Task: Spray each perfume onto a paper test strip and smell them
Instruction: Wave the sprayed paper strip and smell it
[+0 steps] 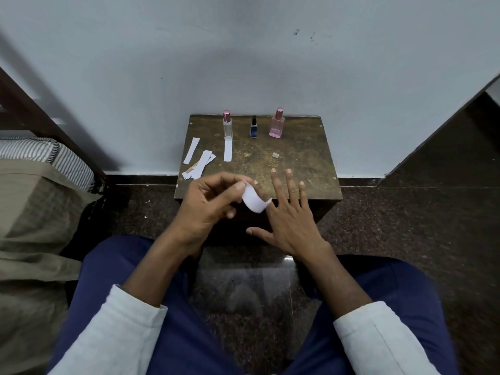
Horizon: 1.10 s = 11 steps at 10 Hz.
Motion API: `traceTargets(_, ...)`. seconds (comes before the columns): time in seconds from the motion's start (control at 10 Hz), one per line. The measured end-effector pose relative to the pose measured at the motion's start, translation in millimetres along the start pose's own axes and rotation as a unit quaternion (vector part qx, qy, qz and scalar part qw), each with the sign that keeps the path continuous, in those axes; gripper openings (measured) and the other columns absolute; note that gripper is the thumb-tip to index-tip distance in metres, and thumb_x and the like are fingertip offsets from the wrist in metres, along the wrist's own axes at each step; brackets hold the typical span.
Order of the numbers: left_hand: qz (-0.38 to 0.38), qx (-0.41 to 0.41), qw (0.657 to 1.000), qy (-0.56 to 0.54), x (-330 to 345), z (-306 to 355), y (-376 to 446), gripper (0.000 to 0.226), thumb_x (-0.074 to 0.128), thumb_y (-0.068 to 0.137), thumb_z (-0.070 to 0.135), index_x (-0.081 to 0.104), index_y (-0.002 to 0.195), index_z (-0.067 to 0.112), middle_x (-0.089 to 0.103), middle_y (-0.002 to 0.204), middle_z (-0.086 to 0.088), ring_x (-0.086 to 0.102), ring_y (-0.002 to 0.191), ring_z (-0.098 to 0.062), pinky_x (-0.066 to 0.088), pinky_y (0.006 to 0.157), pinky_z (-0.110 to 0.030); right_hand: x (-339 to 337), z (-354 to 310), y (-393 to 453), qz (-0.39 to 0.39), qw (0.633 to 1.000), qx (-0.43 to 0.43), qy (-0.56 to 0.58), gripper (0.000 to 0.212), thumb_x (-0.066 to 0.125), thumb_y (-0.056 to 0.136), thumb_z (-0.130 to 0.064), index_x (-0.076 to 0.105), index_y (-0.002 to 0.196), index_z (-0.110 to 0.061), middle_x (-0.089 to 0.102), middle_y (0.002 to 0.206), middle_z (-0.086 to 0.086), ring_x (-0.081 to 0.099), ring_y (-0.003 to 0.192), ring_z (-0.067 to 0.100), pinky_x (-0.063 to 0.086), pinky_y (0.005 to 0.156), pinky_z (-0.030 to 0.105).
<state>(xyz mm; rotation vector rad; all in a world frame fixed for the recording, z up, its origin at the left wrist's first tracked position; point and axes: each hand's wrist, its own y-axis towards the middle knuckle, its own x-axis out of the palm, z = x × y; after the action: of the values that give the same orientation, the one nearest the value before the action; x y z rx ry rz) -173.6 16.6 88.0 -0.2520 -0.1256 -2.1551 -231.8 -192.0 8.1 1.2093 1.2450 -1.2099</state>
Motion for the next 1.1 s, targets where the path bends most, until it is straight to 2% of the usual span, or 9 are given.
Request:
traceTargets(0.1, -0.039, -0.066, 0.972, -0.223, -6.4, 4.3, 0.2, 0.023, 0.095, 0.077, 0.035, 0.082, 0.089, 0.02, 0.064, 0.072, 0.006, 0.054, 0.059, 0.0, 0.043, 0.045, -0.01, 0.7, 1.7, 0.7, -0.039, 0.999, 0.013, -0.007, 0.105, 0.031, 0.086, -0.087, -0.005, 0.168, -0.032, -0.02, 0.173, 0.021, -0.022, 0.157, 0.049, 0.001, 0.126, 0.069)
traceTargets(0.3, 0.058, -0.118, 0.925, 0.357, -18.3, -24.0, 6.6, 0.007, 0.084, 0.093, 0.018, 0.082, 0.087, 0.021, 0.076, 0.068, 0.004, 0.07, 0.059, -0.001, 0.061, 0.065, -0.024, 4.7, 3.0, 0.8, -0.105, 0.994, 0.036, 0.006, 0.095, 0.054, 0.096, -0.07, 0.008, 0.167, -0.027, -0.008, 0.174, 0.024, -0.016, 0.158, 0.05, -0.001, 0.126, 0.069)
traceTargets(0.4, -0.056, -0.077, 0.994, -0.062, -13.6, -0.4, -2.1, 0.007, 0.079, 0.09, 0.023, 0.081, 0.085, 0.018, 0.07, 0.067, 0.003, 0.061, 0.053, 0.0, 0.048, 0.052, -0.009, 5.1, 6.4, 2.2, -0.101, 0.994, 0.041, 0.009, 0.092, 0.057, 0.096, -0.066, 0.013, 0.166, -0.025, -0.006, 0.174, 0.024, -0.016, 0.158, 0.051, -0.002, 0.127, 0.068)
traceTargets(0.5, -0.189, -0.029, 0.936, -0.297, -9.5, 13.7, -5.1, 0.009, 0.081, 0.091, 0.026, 0.077, 0.089, 0.019, 0.07, 0.075, 0.008, 0.062, 0.06, 0.002, 0.043, 0.051, -0.007, 4.7, 9.0, 2.3, -0.079, 0.996, 0.031, 0.002, 0.096, 0.053, 0.096, -0.07, 0.008, 0.168, -0.025, -0.013, 0.174, 0.023, -0.021, 0.157, 0.05, -0.003, 0.127, 0.067)
traceTargets(0.6, 0.014, -0.005, 0.973, 0.23, -16.9, -12.8, 4.9, 0.006, 0.087, 0.087, 0.022, 0.081, 0.089, 0.021, 0.075, 0.076, 0.007, 0.069, 0.063, -0.001, 0.052, 0.061, -0.013, 6.5, 8.5, 0.6, -0.042, 0.998, 0.034, -0.009, 0.103, 0.039, 0.092, -0.083, -0.004, 0.168, -0.029, -0.02, 0.173, 0.022, -0.027, 0.155, 0.049, -0.005, 0.126, 0.068)
traceTargets(0.7, -0.082, -0.038, 0.871, 0.484, -20.6, -22.2, 7.0, 0.012, 0.085, 0.092, 0.029, 0.083, 0.096, 0.018, 0.081, 0.085, 0.005, 0.077, 0.078, -0.008, 0.058, 0.073, -0.022, 8.2, 9.6, 0.8, -0.029, 0.999, 0.038, -0.014, 0.104, 0.023, 0.089, -0.09, -0.009, 0.168, -0.031, -0.024, 0.172, 0.021, -0.031, 0.154, 0.049, -0.007, 0.125, 0.07)
traceTargets(0.8, -0.182, -0.066, 0.979, 0.062, -11.9, -4.9, -4.6, 0.006, 0.079, 0.095, 0.02, 0.081, 0.096, 0.015, 0.078, 0.084, -0.001, 0.073, 0.071, -0.01, 0.06, 0.068, -0.02, 8.2, 10.6, 1.8, -0.04, 0.999, 0.031, -0.008, 0.106, 0.012, 0.083, -0.091, -0.013, 0.167, -0.032, -0.028, 0.171, 0.019, -0.033, 0.153, 0.048, -0.007, 0.124, 0.072)
traceTargets(0.9, -0.221, -0.044, 0.951, -0.213, 4.0, 7.9, -9.8, 0.007, 0.077, 0.096, 0.024, 0.078, 0.089, 0.021, 0.07, 0.076, 0.007, 0.063, 0.062, -0.002, 0.053, 0.057, -0.012, 7.1, 10.6, 1.2, -0.049, 0.998, 0.033, 0.003, 0.106, 0.02, 0.087, -0.093, -0.016, 0.166, -0.033, -0.028, 0.171, 0.018, -0.033, 0.153, 0.049, -0.014, 0.122, 0.069)
traceTargets(1.1, -0.117, -0.028, 0.888, 0.444, -24.4, -23.2, 4.7, 0.01, 0.085, 0.091, 0.033, 0.083, 0.094, 0.024, 0.08, 0.082, 0.009, 0.074, 0.074, -0.005, 0.058, 0.071, -0.028, 8.5, 13.5, -1.5, -0.11, 0.993, 0.036, 0.007, 0.108, 0.046, 0.092, -0.081, -0.017, 0.165, -0.033, -0.029, 0.169, 0.022, -0.033, 0.151, 0.052, -0.01, 0.122, 0.073)
